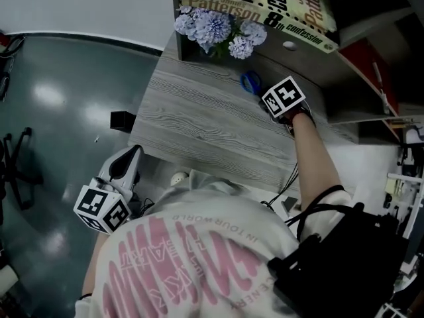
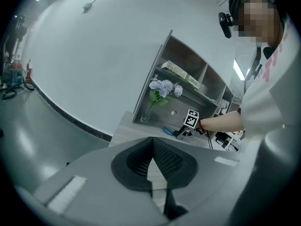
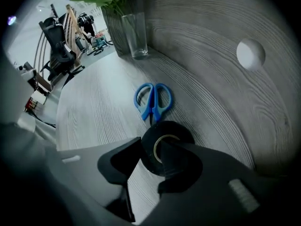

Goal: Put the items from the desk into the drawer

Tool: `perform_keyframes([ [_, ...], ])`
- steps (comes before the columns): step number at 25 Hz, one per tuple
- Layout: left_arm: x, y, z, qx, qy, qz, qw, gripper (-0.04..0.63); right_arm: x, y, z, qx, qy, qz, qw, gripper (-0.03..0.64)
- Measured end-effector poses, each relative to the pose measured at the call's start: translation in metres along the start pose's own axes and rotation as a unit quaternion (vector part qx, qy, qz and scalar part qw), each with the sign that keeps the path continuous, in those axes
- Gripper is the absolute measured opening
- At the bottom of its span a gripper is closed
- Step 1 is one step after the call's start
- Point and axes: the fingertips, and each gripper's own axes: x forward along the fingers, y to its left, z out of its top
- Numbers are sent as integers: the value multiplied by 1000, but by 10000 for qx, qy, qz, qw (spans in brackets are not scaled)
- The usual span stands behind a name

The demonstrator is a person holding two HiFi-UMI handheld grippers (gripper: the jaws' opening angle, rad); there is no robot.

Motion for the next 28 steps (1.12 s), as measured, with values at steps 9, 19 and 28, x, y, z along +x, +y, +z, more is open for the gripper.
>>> perform_keyframes([
  [9, -6, 2, 9, 239, -63, -310, 9992, 18, -13, 1, -2, 887, -523, -241, 9944, 127],
  [19, 6, -1, 2, 568, 275, -882, 9941, 18, -69, 63, -2, 2585, -2637, 701, 9267, 127],
  [28, 34, -51, -5, 928, 392, -2152, 9714, 18, -110, 169, -36, 3127, -3827, 1162, 8616, 127],
])
